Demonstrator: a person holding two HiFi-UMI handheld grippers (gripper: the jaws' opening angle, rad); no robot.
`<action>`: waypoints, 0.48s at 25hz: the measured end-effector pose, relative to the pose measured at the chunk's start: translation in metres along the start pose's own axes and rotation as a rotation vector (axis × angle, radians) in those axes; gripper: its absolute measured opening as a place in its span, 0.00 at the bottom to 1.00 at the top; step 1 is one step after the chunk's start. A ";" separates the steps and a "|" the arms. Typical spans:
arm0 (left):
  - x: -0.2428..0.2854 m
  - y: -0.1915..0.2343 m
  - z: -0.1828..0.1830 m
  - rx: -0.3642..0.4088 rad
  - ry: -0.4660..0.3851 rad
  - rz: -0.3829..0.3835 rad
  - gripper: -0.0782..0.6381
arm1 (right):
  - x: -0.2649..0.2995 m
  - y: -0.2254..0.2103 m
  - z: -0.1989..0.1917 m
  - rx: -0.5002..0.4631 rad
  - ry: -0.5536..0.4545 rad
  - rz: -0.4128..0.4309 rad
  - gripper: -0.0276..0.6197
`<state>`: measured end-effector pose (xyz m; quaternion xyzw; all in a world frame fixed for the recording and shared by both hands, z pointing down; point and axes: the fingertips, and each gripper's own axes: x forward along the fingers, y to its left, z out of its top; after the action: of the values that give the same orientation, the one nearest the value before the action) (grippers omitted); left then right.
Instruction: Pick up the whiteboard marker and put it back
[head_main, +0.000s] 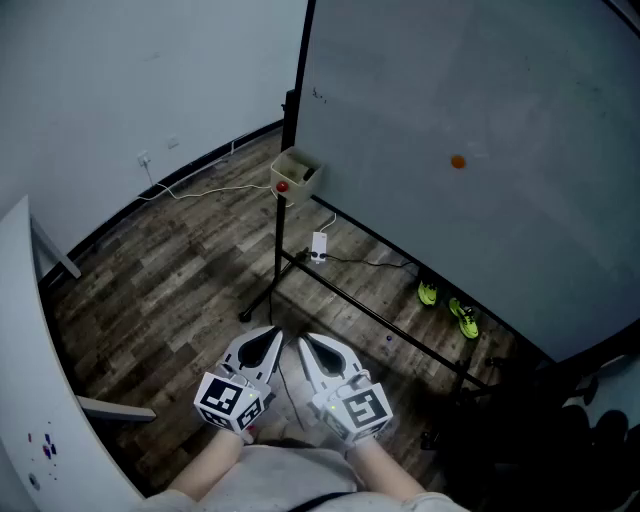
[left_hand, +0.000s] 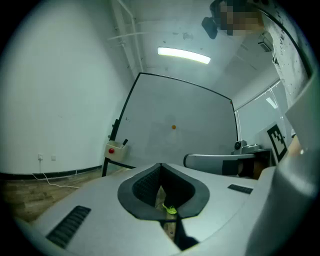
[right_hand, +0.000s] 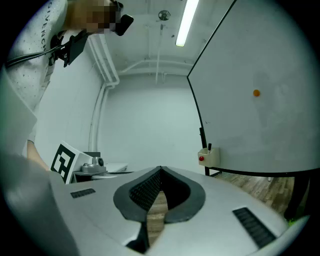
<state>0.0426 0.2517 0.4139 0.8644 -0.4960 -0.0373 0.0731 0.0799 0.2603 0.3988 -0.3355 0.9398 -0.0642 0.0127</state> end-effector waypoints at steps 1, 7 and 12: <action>0.002 0.001 0.000 0.007 0.000 0.005 0.13 | 0.000 -0.005 0.003 -0.002 0.000 -0.015 0.07; 0.006 0.003 0.009 0.042 -0.022 0.030 0.13 | 0.002 -0.014 0.009 -0.012 -0.004 -0.046 0.07; 0.007 -0.005 0.011 0.057 -0.031 0.038 0.13 | 0.001 -0.008 0.005 0.001 -0.037 0.000 0.07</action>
<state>0.0487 0.2475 0.4027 0.8559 -0.5143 -0.0351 0.0417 0.0843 0.2532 0.3952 -0.3367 0.9393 -0.0587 0.0302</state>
